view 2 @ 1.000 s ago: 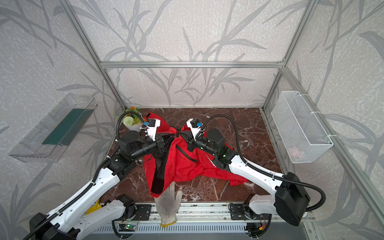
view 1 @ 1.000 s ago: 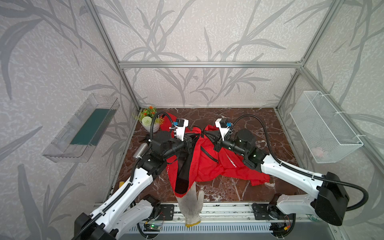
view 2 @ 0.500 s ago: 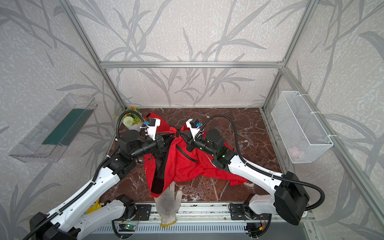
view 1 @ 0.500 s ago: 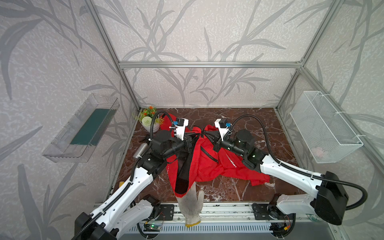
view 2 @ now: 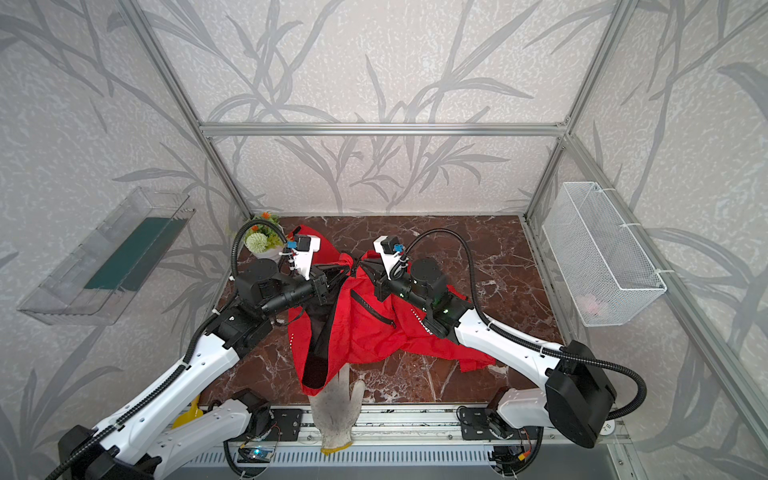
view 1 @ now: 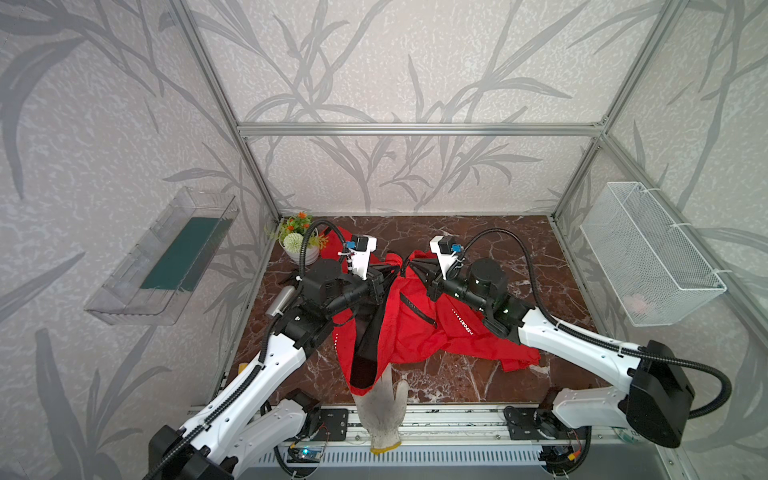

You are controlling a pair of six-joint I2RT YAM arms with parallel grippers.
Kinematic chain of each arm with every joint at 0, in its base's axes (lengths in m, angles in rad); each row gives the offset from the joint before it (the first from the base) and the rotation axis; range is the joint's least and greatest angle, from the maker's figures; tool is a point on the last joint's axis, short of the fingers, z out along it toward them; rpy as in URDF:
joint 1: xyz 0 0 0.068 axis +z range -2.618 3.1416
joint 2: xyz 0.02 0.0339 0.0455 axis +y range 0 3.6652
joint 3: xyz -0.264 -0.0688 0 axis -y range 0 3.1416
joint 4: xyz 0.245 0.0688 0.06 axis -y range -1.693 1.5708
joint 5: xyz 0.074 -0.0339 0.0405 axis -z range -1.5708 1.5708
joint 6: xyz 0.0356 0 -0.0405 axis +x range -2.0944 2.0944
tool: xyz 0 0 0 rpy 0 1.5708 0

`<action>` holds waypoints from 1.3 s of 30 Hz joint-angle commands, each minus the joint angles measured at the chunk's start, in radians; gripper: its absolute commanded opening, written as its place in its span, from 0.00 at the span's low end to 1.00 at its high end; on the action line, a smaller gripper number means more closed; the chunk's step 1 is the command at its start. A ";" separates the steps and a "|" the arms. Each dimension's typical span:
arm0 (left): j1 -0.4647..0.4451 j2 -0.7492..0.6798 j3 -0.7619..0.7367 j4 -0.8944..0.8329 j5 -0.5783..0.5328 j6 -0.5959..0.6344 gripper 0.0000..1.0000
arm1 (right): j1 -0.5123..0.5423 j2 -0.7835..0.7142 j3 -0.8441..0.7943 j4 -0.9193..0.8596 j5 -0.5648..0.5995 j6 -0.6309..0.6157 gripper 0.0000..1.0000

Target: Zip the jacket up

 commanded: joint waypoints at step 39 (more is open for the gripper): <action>0.007 -0.015 0.045 -0.037 0.015 0.023 0.00 | -0.108 0.177 0.528 -0.746 -0.390 -0.360 0.49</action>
